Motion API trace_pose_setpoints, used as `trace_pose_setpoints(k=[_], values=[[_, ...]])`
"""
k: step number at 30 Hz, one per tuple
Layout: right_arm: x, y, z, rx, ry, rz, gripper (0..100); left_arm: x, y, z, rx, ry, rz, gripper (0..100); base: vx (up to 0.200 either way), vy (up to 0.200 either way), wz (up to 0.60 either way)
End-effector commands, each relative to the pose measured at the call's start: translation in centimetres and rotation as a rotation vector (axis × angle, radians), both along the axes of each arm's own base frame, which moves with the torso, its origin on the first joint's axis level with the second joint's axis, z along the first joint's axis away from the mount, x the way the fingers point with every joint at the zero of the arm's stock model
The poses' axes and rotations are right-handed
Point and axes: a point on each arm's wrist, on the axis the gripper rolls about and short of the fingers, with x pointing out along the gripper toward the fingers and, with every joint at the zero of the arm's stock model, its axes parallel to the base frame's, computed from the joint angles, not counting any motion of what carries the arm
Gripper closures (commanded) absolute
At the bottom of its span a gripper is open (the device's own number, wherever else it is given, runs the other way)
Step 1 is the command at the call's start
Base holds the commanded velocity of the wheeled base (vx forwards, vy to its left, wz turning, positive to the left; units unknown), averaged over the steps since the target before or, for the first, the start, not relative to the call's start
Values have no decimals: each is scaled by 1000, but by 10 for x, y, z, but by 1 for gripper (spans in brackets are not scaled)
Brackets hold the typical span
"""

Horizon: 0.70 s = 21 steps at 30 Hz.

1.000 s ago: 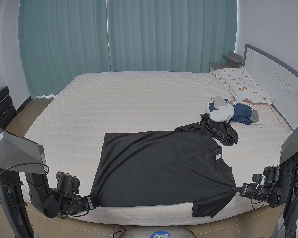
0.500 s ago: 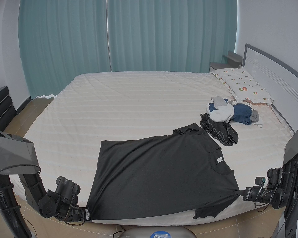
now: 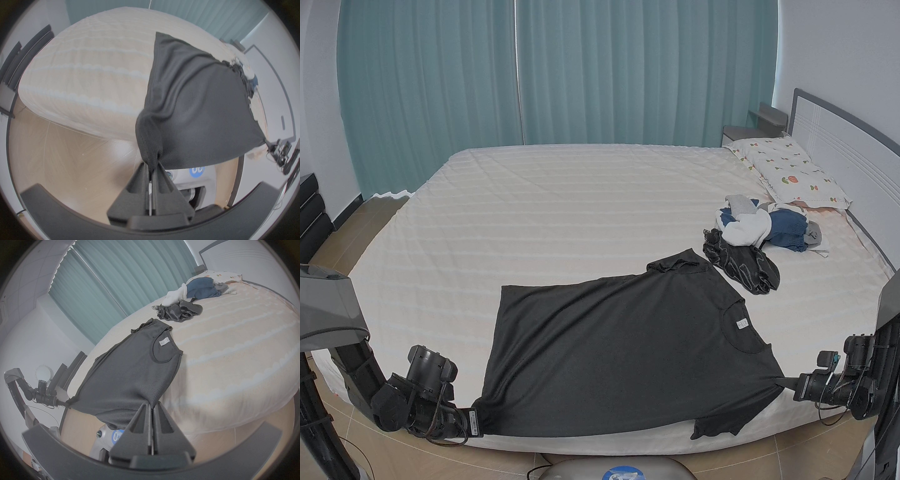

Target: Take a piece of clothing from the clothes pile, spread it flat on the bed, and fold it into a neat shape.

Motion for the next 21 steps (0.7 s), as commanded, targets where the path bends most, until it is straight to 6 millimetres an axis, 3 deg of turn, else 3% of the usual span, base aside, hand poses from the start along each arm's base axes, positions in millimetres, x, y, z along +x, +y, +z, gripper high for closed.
trace_pose_setpoints(k=[1, 12, 21], values=[[0, 0, 9, 11, -42, 3, 100, 13, 1, 13, -41, -83, 51, 100, 0, 0, 0], [31, -5, 16, 75, -132, -28, 100, 41, 4, 35, -158, -303, 196, 100, 0, 0, 0], [33, -4, 25, 88, -170, -4, 100, 48, 7, 43, -221, -380, 277, 100, 0, 0, 0]])
